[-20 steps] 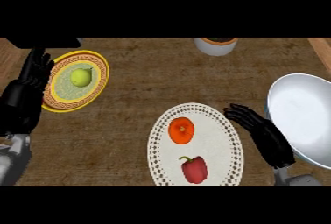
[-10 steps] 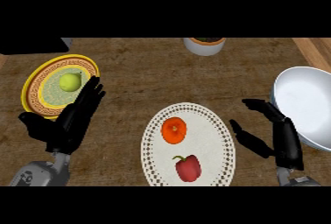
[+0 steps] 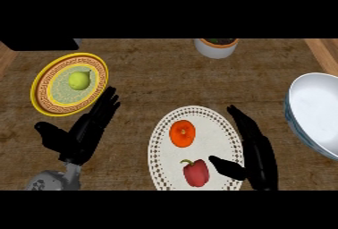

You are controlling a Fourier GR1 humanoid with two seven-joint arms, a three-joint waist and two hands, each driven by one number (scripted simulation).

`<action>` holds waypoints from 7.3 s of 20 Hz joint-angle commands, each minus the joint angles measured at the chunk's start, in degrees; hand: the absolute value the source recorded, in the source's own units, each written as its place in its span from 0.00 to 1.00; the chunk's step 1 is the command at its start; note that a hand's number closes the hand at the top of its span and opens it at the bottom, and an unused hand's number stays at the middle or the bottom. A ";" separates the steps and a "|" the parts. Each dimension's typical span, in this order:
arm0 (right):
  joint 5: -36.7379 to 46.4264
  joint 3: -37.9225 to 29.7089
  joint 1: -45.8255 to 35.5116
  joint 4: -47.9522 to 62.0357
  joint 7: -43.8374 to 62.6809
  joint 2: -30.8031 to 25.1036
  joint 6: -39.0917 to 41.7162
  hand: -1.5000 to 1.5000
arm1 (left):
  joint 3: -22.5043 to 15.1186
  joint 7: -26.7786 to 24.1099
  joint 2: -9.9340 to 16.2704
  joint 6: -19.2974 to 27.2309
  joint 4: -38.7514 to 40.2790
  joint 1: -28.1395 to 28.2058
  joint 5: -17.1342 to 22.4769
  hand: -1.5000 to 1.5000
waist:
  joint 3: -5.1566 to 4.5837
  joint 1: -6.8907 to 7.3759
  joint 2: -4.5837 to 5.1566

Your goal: Pick the squash from the placemat and place it in the bowl

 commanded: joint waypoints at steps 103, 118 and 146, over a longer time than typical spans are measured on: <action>15.27 3.07 12.12 -53.40 38.98 -31.79 32.79 1.00 | 8.83 1.85 -6.62 -9.22 1.10 2.00 -5.35 0.50 | 0.67 -0.35 0.04; 0.27 -18.94 5.12 -49.41 33.84 -31.79 34.31 1.00 | 7.85 0.46 -9.65 -7.29 4.94 -0.78 -8.77 0.50 | 0.77 -0.66 0.49; -3.55 -37.18 -21.71 36.44 -8.76 -22.85 28.70 0.00 | 8.05 1.95 -12.29 -10.03 3.87 -2.39 -9.80 0.50 | 0.89 3.18 1.31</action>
